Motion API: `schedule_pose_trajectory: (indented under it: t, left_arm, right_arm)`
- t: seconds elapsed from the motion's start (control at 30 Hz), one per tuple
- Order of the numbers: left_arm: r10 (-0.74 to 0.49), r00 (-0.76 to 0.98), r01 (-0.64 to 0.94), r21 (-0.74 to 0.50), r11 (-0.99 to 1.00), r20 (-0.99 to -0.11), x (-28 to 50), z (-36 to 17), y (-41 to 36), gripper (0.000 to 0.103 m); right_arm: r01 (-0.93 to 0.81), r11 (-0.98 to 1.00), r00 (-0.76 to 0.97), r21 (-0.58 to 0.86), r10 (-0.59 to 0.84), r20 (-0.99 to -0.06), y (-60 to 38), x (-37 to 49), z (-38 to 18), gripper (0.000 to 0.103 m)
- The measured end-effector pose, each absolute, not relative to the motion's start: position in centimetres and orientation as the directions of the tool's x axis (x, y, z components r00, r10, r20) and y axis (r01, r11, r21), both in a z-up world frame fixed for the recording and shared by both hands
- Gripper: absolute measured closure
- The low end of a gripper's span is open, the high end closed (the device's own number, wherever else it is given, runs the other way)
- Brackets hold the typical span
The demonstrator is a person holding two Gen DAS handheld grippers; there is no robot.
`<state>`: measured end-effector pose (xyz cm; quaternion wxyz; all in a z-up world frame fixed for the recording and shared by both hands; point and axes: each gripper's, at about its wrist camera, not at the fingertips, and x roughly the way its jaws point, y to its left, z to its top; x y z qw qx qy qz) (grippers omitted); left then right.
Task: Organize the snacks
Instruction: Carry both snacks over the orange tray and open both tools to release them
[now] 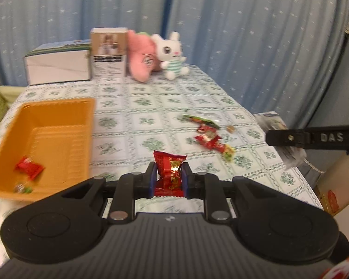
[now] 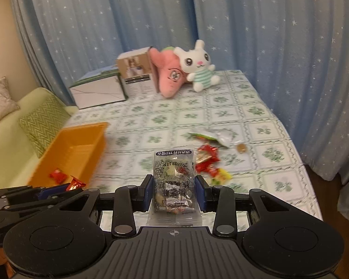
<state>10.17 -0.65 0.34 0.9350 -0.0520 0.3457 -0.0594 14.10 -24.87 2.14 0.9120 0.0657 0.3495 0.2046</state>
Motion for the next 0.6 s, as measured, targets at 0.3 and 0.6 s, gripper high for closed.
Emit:
schedule_pose_trajectory:
  t: [0.3,0.6]
  left_arm:
    - [-0.049,0.763,-0.034,-0.116,0.993,-0.645,7.0,2.5,5.4,0.083]
    - [0.026,0.766,-0.106,-0.087,0.991,-0.643,5.6,3.6,10.0,0.083]
  right_arm:
    - [-0.406,0.876,0.658,0.261,0.478,-0.582,-18.4,10.3,4.0,0.065]
    - [-0.493,0.828,0.592,0.266,0.543,-0.595,-11.7,9.6,3.8,0.065]
